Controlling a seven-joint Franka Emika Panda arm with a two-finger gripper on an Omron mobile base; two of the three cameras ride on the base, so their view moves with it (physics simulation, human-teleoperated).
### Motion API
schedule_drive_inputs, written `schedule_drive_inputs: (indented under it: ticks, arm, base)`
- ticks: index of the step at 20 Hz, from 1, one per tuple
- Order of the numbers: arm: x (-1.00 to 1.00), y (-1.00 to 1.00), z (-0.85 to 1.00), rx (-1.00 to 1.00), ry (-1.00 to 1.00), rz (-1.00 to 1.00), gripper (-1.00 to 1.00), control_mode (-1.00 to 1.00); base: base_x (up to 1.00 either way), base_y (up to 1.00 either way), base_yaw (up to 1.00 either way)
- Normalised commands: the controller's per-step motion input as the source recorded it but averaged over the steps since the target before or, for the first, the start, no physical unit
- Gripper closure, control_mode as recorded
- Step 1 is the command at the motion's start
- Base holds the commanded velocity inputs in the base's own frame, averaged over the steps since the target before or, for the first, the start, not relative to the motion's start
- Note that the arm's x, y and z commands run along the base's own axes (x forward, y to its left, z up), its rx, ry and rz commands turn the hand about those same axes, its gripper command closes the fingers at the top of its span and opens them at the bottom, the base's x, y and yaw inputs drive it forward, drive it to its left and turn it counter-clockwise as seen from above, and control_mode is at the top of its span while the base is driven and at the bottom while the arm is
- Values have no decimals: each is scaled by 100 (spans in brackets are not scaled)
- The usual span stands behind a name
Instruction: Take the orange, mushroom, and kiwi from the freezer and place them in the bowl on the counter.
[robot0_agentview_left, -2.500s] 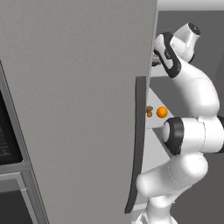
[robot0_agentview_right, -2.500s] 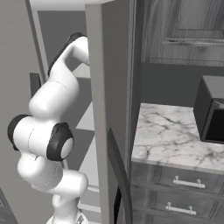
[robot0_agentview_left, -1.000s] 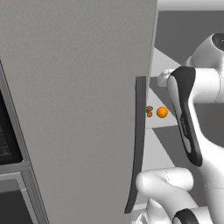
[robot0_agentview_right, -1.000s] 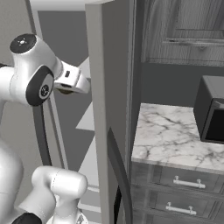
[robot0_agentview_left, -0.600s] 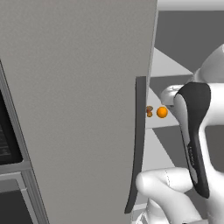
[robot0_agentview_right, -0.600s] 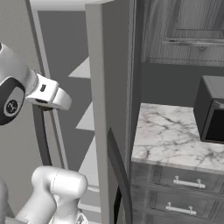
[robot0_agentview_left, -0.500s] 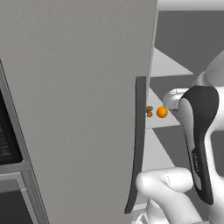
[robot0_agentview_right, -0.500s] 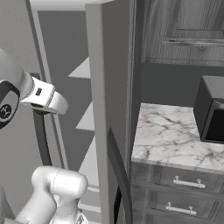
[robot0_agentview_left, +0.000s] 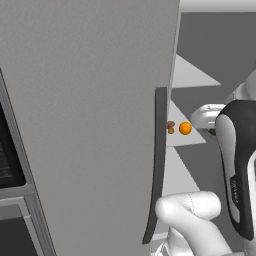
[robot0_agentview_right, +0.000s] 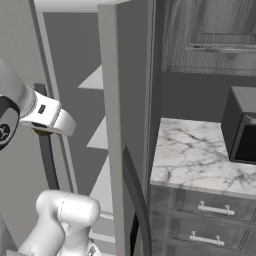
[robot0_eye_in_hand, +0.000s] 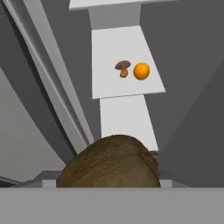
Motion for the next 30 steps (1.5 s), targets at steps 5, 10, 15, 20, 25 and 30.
schedule_drive_inputs:
  ticks: [5, 10, 15, 20, 25, 30]
  arm:
    - [-7, 0, 0, 0, 0, 0, 100, 100]
    - [0, 0, 0, 0, 0, 0, 100, 100]
    - [0, 0, 0, 0, 0, 0, 100, 100]
    - [0, 0, 0, 0, 0, 0, 100, 100]
    - [0, 0, 0, 0, 0, 0, 100, 100]
    - [0, 0, 0, 0, 0, 0, 100, 100]
  base:
    - [-47, 0, 0]
    - [-100, 0, 0]
    - [-95, -8, -2]
    - [-63, -38, -23]
    - [-32, -46, -46]
    - [-19, -55, -70]
